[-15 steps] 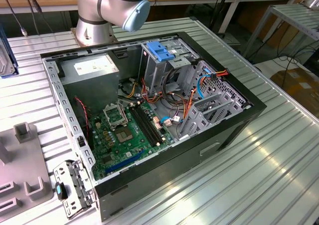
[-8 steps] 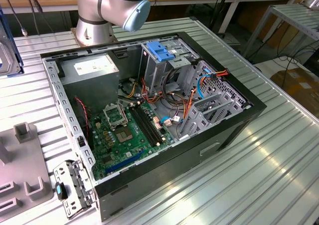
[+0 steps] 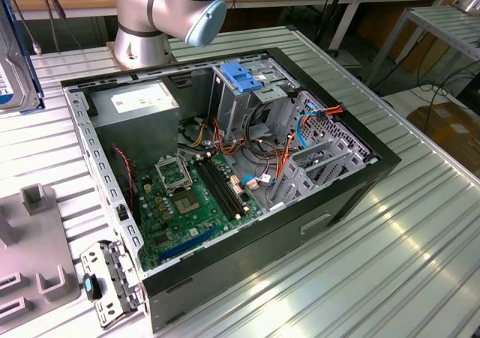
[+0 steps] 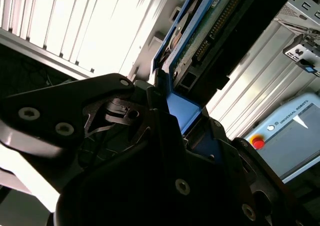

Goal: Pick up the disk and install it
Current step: 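Pick up the disk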

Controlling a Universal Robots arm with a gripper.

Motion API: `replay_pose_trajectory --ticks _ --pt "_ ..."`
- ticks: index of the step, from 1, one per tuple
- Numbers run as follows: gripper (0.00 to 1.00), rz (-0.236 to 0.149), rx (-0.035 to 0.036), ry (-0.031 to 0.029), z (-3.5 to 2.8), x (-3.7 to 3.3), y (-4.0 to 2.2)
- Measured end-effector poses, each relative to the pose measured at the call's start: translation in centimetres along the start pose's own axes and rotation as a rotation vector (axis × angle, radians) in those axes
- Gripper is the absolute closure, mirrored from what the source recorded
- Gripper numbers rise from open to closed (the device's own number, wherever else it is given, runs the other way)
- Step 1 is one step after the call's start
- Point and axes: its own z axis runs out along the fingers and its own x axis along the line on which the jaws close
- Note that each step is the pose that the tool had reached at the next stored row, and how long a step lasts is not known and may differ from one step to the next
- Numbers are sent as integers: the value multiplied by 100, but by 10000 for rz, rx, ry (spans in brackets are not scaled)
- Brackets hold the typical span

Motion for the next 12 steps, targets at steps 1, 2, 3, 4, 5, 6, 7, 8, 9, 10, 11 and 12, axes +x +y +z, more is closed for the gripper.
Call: replay_pose_trajectory --ticks 1,2,3,4,5,6,7,8,9,10,11,12 --pt "63 -1 -1 1 0 0 -9" --pt "63 0 -1 1 0 -1 -21" --pt "63 0 0 0 0 -1 -29" --pt "63 0 0 0 0 -1 -43" --pt "63 0 0 -1 0 -2 -52" --pt "63 0 -1 0 0 -2 -62" --pt "63 0 0 0 0 -3 -71" --pt "63 0 0 0 0 -3 -79" --pt "63 0 -1 0 0 -3 -88" --pt "63 0 -1 0 0 -4 -98" --pt "63 0 0 0 0 -4 -105" --pt "63 0 0 0 0 -4 -117"
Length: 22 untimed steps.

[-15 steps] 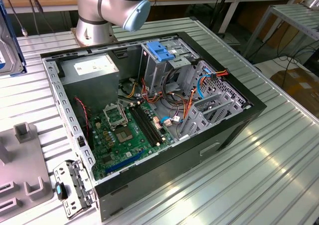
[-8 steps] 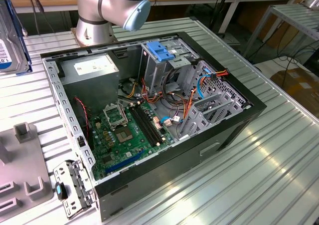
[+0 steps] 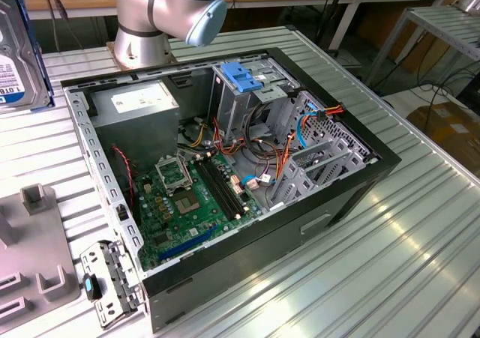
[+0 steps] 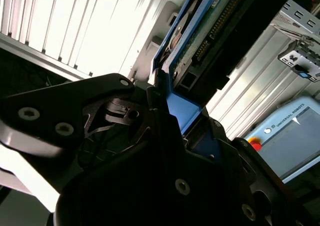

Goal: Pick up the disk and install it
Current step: 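Pick up the disk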

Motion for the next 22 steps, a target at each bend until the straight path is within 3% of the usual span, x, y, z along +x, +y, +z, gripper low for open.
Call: replay_pose_trajectory --ticks 22 --pt "63 0 0 0 0 -7 -195"
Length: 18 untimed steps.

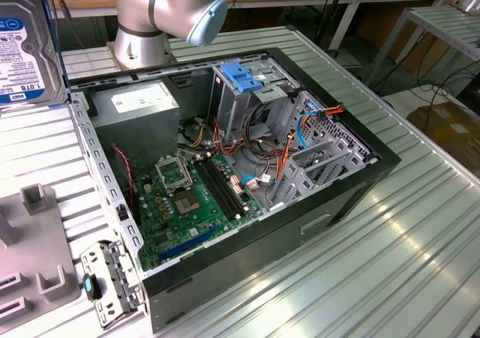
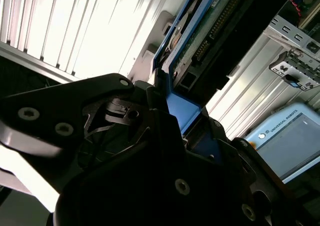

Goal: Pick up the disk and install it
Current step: 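Pick up the disk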

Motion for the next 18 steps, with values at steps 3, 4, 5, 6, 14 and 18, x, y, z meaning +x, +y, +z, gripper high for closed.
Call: replay_pose_trajectory --ticks 3,4,5,6,14,18 --pt "63 0 0 0 0 -1 -39" --pt "63 0 0 0 0 -2 -51" --pt "63 0 0 1 0 -2 -59" --pt "63 0 0 0 0 -2 -68" --pt "63 0 0 1 0 -5 -142" --pt "63 1 0 0 0 -7 -179"
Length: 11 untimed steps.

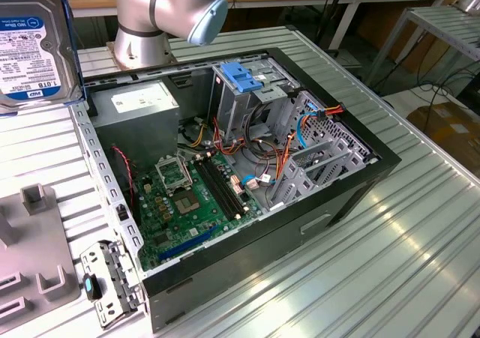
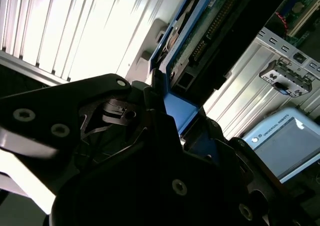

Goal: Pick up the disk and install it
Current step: 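Pick up the disk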

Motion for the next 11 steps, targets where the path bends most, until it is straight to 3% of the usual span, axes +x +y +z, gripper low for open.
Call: replay_pose_trajectory --ticks 5,6,7,8,11 --pt "63 -1 0 0 0 -2 -64" --pt "63 -1 0 0 0 -8 -217" --pt "63 -1 0 0 0 -11 -326" --pt "63 -1 0 0 0 -13 -380" --pt "63 -1 0 0 0 -15 -414"
